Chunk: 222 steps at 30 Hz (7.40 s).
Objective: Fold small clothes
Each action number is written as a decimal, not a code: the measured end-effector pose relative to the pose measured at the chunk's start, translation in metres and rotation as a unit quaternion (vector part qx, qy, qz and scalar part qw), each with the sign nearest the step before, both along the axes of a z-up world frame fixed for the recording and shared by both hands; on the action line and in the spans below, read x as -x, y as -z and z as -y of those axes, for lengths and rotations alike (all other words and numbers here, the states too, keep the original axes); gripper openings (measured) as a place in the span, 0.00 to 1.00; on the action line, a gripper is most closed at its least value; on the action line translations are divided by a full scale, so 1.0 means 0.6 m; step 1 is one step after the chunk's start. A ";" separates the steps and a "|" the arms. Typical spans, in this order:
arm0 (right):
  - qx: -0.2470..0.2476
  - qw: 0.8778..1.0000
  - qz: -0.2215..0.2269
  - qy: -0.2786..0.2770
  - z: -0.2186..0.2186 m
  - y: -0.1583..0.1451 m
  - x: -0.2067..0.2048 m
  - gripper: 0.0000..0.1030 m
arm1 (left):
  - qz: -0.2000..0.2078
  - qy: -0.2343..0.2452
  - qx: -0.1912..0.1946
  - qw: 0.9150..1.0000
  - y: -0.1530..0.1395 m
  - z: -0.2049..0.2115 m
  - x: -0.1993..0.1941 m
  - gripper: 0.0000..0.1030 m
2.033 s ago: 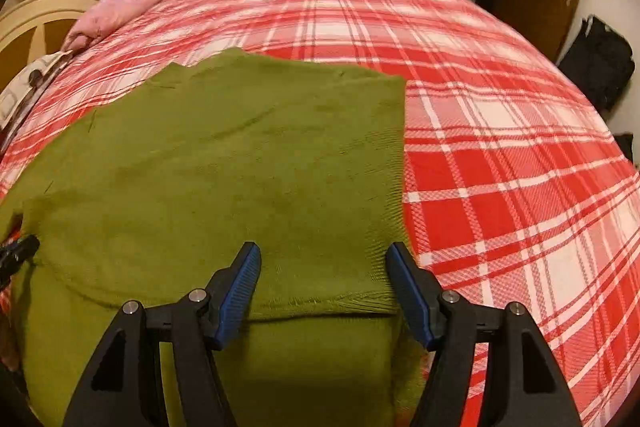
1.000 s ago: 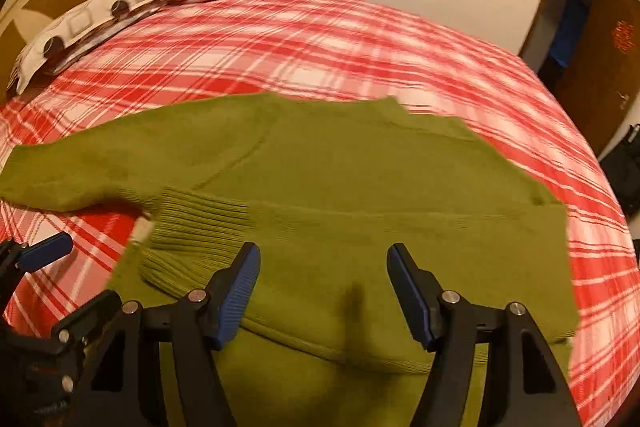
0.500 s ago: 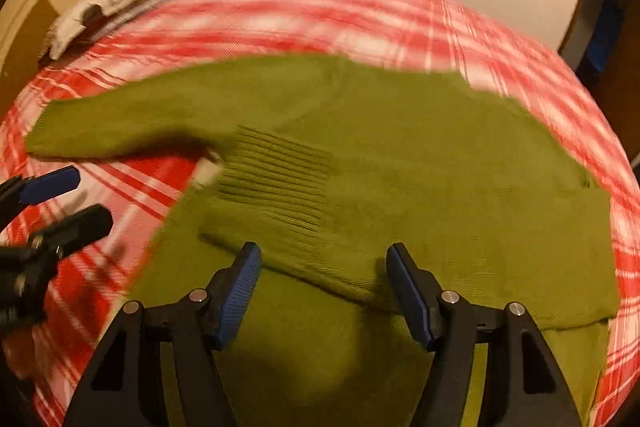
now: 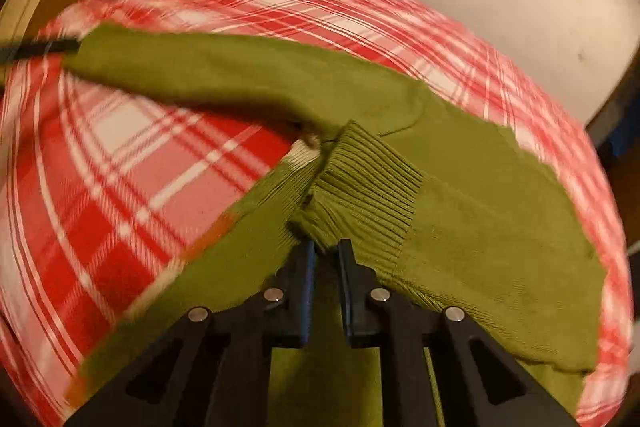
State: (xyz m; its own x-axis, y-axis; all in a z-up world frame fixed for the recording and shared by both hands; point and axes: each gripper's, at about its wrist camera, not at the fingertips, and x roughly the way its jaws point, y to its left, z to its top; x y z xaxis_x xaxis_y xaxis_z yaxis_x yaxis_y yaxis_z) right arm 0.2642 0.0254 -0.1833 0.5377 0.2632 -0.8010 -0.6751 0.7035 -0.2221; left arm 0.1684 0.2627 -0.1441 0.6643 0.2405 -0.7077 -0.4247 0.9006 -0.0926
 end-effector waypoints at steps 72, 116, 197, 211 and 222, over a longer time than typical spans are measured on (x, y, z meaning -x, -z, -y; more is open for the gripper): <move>-0.091 0.991 0.048 0.082 0.196 -0.102 0.080 0.50 | 0.135 0.067 0.076 0.986 -0.197 0.082 -0.093 0.05; -0.176 0.953 -0.005 0.247 0.460 -0.029 0.055 0.51 | 0.056 0.322 0.022 0.945 -0.147 0.673 -0.323 0.05; -0.168 0.938 -0.013 0.305 0.465 -0.080 -0.214 0.49 | -0.042 0.190 -0.073 0.978 0.040 0.354 -0.256 0.95; -0.126 0.940 -0.075 0.308 0.459 -0.018 -0.255 0.49 | -0.060 0.188 -0.056 0.979 0.059 0.352 -0.257 0.98; -0.114 0.942 -0.059 0.310 0.459 -0.014 -0.244 0.49 | -0.062 0.183 -0.051 0.980 0.058 0.352 -0.256 0.99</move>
State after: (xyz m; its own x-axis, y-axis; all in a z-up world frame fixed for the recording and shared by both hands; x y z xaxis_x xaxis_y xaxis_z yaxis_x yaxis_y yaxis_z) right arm 0.4104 -0.2499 -0.1750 0.5550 0.1008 -0.8257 -0.1289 0.9911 0.0344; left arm 0.3217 0.0515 -0.1791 0.6305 0.0763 -0.7725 -0.0741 0.9965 0.0380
